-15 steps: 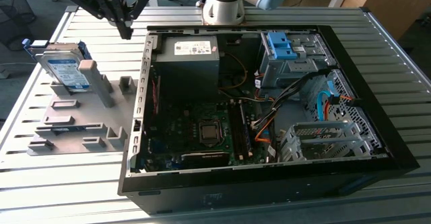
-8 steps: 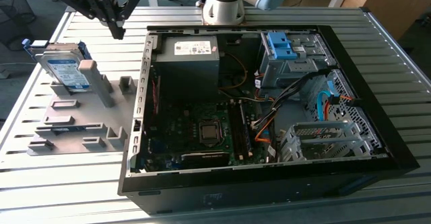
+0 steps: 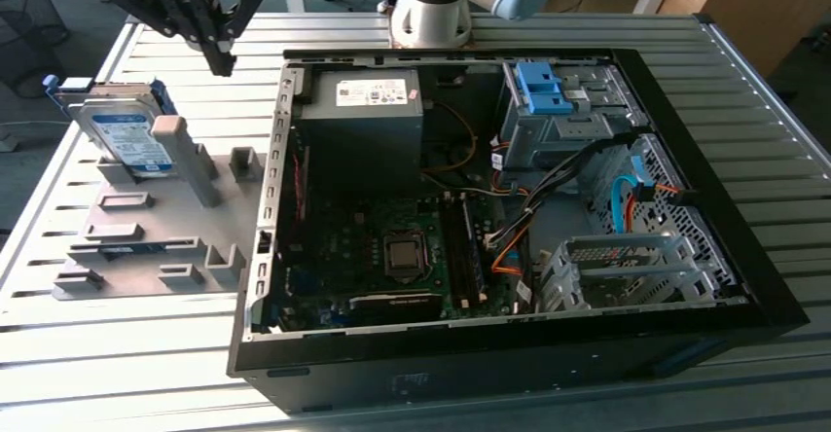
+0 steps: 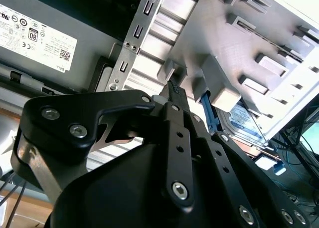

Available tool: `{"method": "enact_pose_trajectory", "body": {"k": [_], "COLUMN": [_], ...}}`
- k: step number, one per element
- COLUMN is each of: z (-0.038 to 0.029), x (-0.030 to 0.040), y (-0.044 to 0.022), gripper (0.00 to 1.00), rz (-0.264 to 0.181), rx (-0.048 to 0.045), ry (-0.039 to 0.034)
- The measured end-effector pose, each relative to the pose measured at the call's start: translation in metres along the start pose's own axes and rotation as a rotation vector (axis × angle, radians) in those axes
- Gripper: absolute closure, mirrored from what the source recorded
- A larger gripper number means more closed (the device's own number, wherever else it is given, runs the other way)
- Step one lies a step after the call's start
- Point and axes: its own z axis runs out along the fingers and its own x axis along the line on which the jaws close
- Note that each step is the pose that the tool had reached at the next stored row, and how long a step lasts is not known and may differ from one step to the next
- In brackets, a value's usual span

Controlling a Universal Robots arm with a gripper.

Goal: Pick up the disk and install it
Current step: 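Reach for the disk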

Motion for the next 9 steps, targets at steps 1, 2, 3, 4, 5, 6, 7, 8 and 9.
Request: {"method": "enact_pose_trajectory", "body": {"k": [1, 2, 3, 4, 5, 6, 7, 8, 9], "z": [0.0000, 0.0000, 0.0000, 0.0000, 0.0000, 0.0000, 0.0000, 0.0000, 0.0000], "x": [0.0005, 0.0011, 0.0015, 0.0019, 0.0023, 0.0028, 0.0032, 0.0037, 0.0042], "y": [-0.0001, -0.0001, -0.0001, -0.0001, -0.0002, -0.0002, -0.0002, -0.0003, -0.0003], "gripper": [0.89, 0.89, 0.89, 0.89, 0.89, 0.89, 0.89, 0.89, 0.89], "rz": [0.000, 0.000, 0.000, 0.000, 0.000, 0.000, 0.000, 0.000, 0.000], "rx": [0.0000, -0.0001, 0.0000, 0.0000, 0.0000, -0.0001, 0.0000, 0.0000, -0.0001], "ry": [0.0000, 0.0000, 0.0000, 0.0000, 0.0000, -0.0001, 0.0000, 0.0000, 0.0000]}}
